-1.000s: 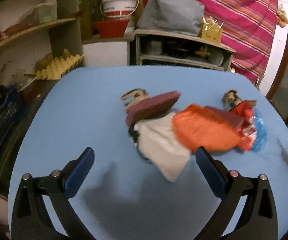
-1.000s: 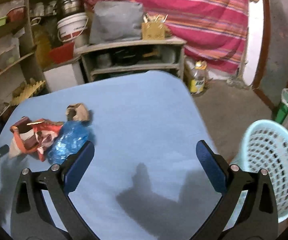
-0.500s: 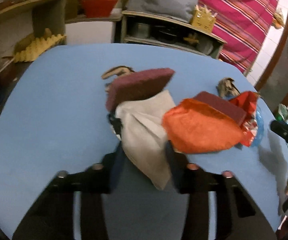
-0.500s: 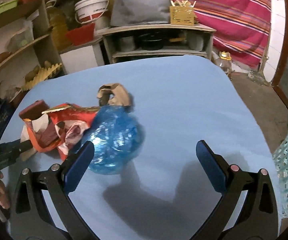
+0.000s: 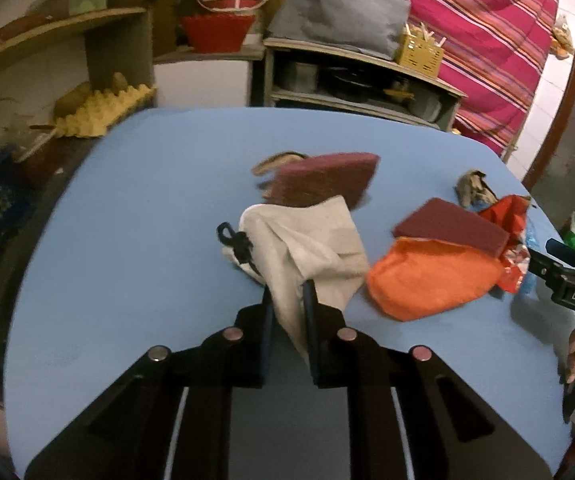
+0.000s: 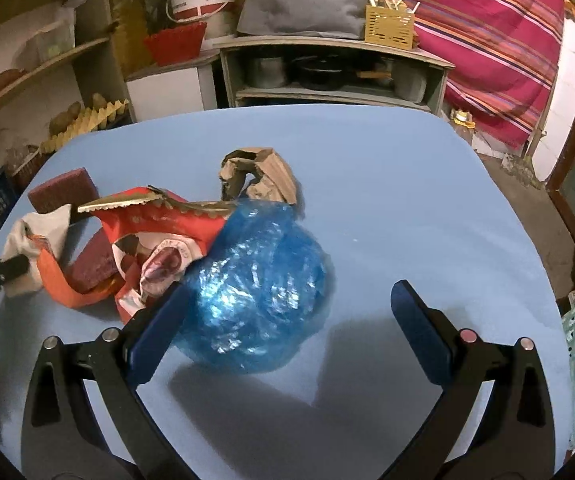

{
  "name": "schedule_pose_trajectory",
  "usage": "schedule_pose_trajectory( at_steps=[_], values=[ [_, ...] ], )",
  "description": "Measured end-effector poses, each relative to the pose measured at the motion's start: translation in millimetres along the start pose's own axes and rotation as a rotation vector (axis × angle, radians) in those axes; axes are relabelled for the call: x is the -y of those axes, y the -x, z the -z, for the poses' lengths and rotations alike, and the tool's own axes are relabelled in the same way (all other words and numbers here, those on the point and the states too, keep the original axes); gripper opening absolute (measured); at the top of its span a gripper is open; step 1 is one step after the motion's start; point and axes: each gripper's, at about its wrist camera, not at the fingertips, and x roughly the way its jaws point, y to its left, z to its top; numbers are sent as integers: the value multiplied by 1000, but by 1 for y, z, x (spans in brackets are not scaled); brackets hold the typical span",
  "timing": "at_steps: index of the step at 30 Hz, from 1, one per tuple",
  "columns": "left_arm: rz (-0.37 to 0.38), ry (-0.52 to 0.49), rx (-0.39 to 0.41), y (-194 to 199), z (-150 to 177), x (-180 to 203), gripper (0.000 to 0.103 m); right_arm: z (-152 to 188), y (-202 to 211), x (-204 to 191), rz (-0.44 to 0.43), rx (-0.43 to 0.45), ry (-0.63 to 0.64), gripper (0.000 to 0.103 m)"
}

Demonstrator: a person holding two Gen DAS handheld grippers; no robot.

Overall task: Collect trash
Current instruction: 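Lift the white cloth bag with the left tool while the right tool grasps and lifts the blue plastic bag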

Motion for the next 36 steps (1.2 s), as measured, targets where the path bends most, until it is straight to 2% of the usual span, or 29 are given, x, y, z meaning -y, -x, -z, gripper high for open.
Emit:
schedule_pose_trajectory(
  at_steps=[3, 5, 11, 17, 30, 36],
  values=[
    [-55, -8, 25, 6, -1, -7, 12, -2, -8, -6, -27, -15, 8, 81],
    [-82, -4, 39, 9, -1, -12, 11, -3, -12, -11, -54, -27, 18, 65],
    [-165, 0, 66, 16, -2, -22, 10, -6, -16, -19, -97, -28, 48, 33],
    [-187, 1, 74, 20, -2, -24, 10, -6, -1, -4, -87, -16, 35, 24],
    [-204, 34, 143, 49, -10, -23, 9, -2, 60, 58, -80, 91, -67, 23],
    [-217, 45, 176, 64, -10, -22, 9, 5, 88, 75, -79, 129, -69, 23]
  ],
)
